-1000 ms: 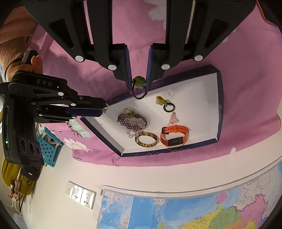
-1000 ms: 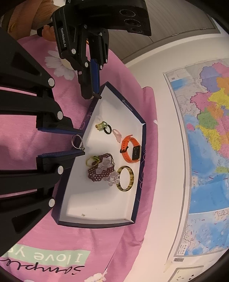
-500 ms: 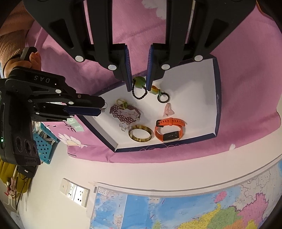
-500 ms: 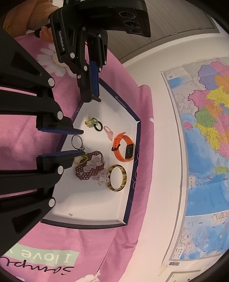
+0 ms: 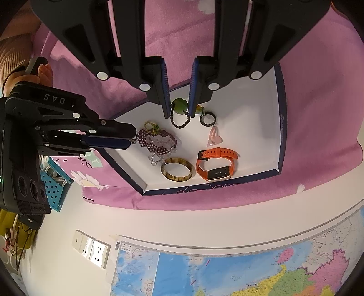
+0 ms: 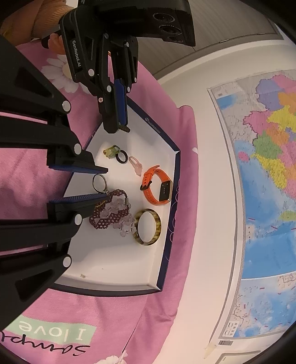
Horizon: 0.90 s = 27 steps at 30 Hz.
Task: Organize jewelry
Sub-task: 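Lift and carry the silver ring and green-bead ring with both tools over the box lid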
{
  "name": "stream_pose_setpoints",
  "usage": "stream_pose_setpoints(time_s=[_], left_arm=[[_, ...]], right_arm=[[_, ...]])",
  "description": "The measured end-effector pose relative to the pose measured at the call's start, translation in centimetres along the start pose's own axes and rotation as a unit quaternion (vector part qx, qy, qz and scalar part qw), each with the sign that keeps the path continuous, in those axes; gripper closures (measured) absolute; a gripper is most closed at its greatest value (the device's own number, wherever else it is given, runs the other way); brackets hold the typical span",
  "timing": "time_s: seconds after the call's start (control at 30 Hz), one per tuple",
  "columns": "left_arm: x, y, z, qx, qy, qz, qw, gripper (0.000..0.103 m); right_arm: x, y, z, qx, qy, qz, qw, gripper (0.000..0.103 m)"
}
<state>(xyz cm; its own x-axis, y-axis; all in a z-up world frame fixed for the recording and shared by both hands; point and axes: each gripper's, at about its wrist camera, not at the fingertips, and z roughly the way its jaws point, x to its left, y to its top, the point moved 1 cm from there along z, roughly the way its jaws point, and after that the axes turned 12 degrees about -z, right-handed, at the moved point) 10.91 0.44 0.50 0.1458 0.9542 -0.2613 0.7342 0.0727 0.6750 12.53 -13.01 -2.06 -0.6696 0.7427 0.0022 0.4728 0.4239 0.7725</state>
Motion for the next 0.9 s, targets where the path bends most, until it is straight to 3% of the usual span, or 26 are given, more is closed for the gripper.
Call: stream_pose_setpoints(time_s=[0.9], left_arm=[[0.5, 0.5, 2.7, 0.021, 0.017, -0.008, 0.9996, 0.087]], right_arm=[[-0.9, 0.5, 2.4, 0.022, -0.01, 0.005, 1.0, 0.087]])
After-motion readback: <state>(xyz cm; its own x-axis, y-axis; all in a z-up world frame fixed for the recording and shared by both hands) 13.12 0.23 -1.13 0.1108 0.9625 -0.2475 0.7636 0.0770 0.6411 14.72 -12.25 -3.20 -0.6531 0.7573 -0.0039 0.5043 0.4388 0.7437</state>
